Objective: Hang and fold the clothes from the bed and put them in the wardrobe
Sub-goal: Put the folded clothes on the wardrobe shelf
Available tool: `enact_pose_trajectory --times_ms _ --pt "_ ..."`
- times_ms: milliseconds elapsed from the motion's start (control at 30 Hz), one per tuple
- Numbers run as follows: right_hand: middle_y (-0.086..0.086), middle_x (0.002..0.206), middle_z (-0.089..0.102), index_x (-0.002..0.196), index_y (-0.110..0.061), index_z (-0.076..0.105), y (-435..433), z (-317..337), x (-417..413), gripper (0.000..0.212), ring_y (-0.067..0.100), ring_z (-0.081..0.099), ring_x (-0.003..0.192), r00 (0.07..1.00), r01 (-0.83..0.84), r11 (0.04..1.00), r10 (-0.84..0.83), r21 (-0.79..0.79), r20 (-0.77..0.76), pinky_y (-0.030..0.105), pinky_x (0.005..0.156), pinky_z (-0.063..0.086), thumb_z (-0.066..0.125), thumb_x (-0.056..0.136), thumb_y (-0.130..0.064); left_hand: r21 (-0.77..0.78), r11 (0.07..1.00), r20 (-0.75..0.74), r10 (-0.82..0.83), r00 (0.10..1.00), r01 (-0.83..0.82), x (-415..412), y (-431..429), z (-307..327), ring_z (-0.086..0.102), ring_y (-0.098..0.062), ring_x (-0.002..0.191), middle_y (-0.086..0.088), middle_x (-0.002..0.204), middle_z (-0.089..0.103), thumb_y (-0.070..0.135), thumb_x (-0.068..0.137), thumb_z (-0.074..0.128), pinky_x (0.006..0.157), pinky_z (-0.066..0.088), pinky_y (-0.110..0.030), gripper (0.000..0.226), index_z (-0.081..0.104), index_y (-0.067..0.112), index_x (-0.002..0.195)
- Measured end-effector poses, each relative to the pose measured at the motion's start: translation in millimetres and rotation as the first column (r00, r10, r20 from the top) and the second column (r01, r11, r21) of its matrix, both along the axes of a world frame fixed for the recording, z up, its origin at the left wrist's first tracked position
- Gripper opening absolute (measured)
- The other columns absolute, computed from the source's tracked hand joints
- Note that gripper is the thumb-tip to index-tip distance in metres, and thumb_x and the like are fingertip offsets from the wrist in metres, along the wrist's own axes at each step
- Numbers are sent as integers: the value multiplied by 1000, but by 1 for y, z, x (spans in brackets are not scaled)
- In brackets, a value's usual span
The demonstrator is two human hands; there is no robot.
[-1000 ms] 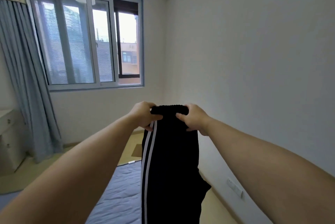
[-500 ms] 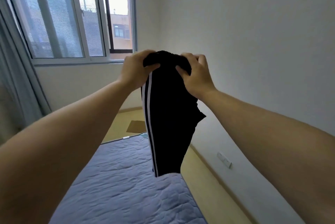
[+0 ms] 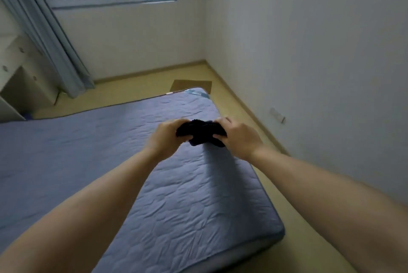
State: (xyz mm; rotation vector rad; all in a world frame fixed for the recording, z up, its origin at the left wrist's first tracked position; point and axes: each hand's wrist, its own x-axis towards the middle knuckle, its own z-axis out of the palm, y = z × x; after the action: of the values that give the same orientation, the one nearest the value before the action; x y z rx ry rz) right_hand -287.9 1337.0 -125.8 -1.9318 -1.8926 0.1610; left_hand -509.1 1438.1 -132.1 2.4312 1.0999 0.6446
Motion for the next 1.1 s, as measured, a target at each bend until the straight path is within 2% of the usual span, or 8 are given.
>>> enact_pose_trajectory --times_ms 133,233,333,433,600,733,933,1100 --pt "6 118 59 117 -18 53 -93 -88 -41 32 32 61 107 990 10 935 40 -356 133 43 75 51 63 94 -38 -128 991 -478 -28 878 -38 -28 -102 -98 65 -33 99 -3 108 69 49 89 67 70 48 -38 33 57 26 111" --pt "7 115 62 109 -19 48 -164 -136 -76 28 35 63 105 982 -1 860 96 -510 161 40 72 41 63 92 -35 -222 975 -606 -159 779 26 -48 -176 -144 63 -34 104 -4 113 67 42 91 65 69 42 -38 28 53 23 109" --pt "7 116 62 108 -21 46 -225 -161 -103 31 34 62 106 982 -64 776 162 -628 101 39 74 34 63 88 -38 -368 929 -638 -271 721 23 -73 -234 -164 62 -34 104 -6 113 66 35 88 68 69 40 -36 29 54 23 110" --pt "6 120 60 116 -22 50 -256 -165 -118 41 32 59 110 966 -163 675 257 -719 22 37 77 39 67 83 -43 -505 863 -620 -377 688 18 -93 -268 -164 63 -29 105 -5 113 68 32 81 72 79 49 -35 35 60 23 113" --pt "3 119 62 124 -29 58 -252 -160 -114 49 28 60 107 966 -238 638 235 -732 -109 35 80 49 69 78 -42 -642 763 -608 -454 652 -67 -96 -262 -152 61 -16 81 2 92 69 26 78 82 66 42 -26 31 61 26 100" --pt "3 118 63 121 -28 60 -217 -163 -94 43 27 60 107 975 -220 645 167 -732 -146 37 86 52 69 80 -39 -650 757 -606 -463 647 -67 -71 -221 -150 63 -21 90 2 97 66 24 84 77 75 48 -30 30 62 21 110" --pt "7 130 59 135 -24 50 -117 -200 -47 49 29 57 116 985 -164 642 65 -749 -160 39 95 50 65 88 -31 -658 751 -600 -479 640 -54 -14 -111 -188 57 -21 96 -1 108 63 28 86 74 78 43 -30 34 63 22 117" --pt "7 132 59 140 -23 45 0 -274 11 52 26 57 118 979 -113 619 -64 -777 -193 37 95 49 61 90 -25 -701 705 -530 -417 739 -105 47 10 -269 55 -18 98 1 113 61 23 84 73 80 42 -26 45 59 25 127"
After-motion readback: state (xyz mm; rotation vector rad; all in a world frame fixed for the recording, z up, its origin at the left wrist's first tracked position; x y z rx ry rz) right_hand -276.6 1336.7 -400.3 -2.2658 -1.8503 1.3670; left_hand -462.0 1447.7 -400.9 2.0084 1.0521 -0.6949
